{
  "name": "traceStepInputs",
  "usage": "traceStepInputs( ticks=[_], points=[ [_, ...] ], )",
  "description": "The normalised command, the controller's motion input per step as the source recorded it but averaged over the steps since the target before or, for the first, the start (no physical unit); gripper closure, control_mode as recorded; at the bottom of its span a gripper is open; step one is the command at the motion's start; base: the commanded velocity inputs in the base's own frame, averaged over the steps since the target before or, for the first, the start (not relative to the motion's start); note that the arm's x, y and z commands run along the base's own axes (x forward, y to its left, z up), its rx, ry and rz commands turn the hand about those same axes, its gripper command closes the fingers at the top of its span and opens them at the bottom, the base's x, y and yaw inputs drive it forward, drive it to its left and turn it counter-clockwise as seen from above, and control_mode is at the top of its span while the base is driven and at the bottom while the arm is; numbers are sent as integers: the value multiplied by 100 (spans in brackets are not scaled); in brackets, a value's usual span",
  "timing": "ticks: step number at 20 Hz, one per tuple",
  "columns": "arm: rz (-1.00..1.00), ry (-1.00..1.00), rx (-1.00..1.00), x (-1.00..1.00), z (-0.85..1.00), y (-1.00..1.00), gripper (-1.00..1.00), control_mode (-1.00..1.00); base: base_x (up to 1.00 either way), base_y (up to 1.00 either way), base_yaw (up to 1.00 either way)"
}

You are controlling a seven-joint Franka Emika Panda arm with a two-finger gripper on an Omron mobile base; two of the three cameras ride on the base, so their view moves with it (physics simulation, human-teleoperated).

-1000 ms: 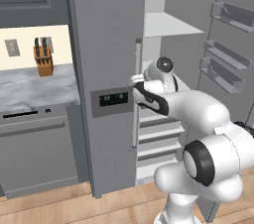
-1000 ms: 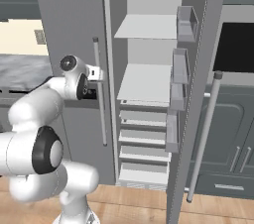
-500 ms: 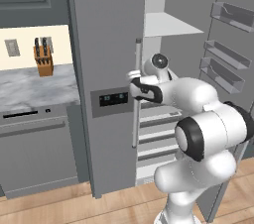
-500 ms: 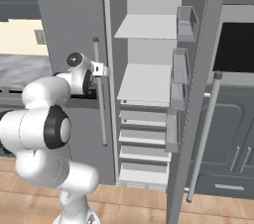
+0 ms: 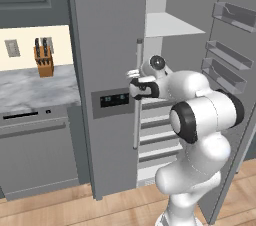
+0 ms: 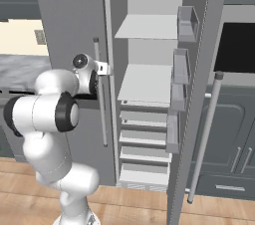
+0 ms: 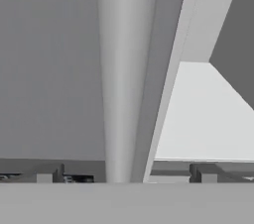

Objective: Place one of the steaks on the plate and the other in the bowl. Then place the bowl in the fridge.

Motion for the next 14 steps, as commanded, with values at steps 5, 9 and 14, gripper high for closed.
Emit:
traceStepInputs(
  ticks=[5, 9, 14],
  points=[
    [0, -1, 0, 40, -5, 15, 100, -100, 0, 0, 0],
    [0, 0, 0, 27, 0, 25, 100, -100, 0, 0, 0],
    [0, 0, 0, 0, 0, 0, 100, -100, 0, 0, 0]
  ],
)
